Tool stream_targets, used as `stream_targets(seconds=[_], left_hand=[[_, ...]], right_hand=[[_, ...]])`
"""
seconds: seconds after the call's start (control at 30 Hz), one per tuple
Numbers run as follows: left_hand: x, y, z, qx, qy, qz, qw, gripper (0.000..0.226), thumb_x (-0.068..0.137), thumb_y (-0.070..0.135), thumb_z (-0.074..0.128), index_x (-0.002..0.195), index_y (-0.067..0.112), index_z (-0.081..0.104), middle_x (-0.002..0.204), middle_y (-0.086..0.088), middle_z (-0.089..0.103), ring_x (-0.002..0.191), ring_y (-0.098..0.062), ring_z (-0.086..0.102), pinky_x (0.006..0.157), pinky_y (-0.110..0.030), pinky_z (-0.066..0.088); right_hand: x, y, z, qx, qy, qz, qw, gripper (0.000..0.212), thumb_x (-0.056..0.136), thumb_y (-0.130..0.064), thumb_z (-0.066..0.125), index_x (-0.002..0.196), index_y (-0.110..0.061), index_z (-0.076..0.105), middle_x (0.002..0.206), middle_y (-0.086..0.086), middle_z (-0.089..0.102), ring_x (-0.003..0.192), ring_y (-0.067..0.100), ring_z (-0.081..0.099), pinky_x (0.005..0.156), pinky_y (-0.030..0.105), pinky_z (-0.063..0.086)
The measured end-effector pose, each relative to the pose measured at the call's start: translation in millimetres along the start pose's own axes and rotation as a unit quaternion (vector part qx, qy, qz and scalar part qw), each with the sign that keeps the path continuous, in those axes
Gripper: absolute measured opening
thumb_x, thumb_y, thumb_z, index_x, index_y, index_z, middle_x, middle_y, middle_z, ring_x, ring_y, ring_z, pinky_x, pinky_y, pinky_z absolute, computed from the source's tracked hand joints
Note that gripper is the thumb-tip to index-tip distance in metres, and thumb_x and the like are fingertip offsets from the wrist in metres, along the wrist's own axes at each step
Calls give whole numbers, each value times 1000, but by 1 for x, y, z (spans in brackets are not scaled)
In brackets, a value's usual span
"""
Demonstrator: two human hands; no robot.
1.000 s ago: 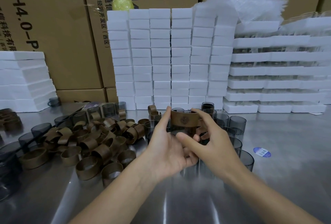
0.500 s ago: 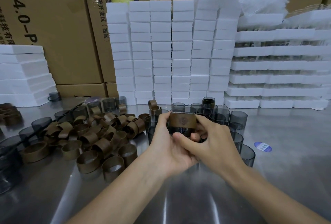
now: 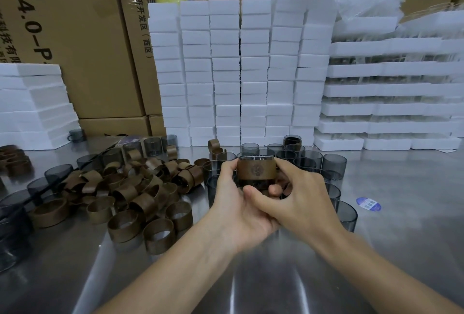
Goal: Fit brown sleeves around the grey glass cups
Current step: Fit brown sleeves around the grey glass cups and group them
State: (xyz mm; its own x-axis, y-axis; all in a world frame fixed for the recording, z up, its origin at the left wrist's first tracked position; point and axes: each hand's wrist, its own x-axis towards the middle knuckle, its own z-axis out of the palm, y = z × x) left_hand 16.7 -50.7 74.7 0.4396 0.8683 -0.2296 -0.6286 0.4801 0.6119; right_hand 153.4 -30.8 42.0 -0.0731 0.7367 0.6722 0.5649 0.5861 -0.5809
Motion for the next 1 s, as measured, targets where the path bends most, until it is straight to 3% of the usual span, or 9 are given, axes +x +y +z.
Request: stream_targets(seconds=[0.27,0.37,0.47,0.6,0.7,0.87,1.0], left_hand=[[0,-1,1,6,-7,11,1000,65,95,64,48,111,5,70,73,-8,55,73,-19,50,73,-31,45],[0,-1,0,17,-4,12,1000,68,95,67,47,109,5,72,73,-7,52,71,-21,51,73,-33,44],[0,-2,-1,28,-4,13,1000,69,94,69,47,105,5,73,72,-6,52,70,-21,52,74,-33,43],[-3,-4,3,43,0,17,999,67,91,68,51,90,7,79,70,-8,64,62,-23,66,67,-30,54],[-4,-5,6,26,10,20,999,67,91,67,52,83,6,78,66,-9,62,58,-22,65,66,-29,55],[-5,-9,7,25,13,23,999,61,90,63,52,88,7,76,68,-8,55,60,-19,58,64,-29,53],[-4,-9,5,29,13,26,999,61,92,62,51,93,7,77,71,-8,57,61,-18,59,61,-28,56]], right_hand=[[-1,1,0,-6,36,-22,999,39,70,-68,80,95,-41,68,75,-21,67,69,4,67,57,8,44],[-2,1,0,-6,31,-15,999,45,69,-71,79,103,-46,66,80,-24,69,74,2,69,58,11,46],[-2,2,1,-6,9,5,1000,58,71,-80,71,118,-50,58,91,-30,71,85,-2,70,70,26,56],[-1,0,0,55,2,16,998,44,81,-75,68,114,-48,61,96,-23,76,90,3,74,78,41,62],[-2,-3,2,53,16,15,998,37,81,-72,70,107,-47,63,93,-23,76,87,3,75,74,40,63],[-4,-3,0,20,56,18,998,41,74,-75,72,99,-43,65,80,-23,73,74,2,72,62,28,58],[-4,-3,0,-5,60,25,998,42,72,-78,70,96,-43,65,78,-25,72,73,1,70,62,28,56]])
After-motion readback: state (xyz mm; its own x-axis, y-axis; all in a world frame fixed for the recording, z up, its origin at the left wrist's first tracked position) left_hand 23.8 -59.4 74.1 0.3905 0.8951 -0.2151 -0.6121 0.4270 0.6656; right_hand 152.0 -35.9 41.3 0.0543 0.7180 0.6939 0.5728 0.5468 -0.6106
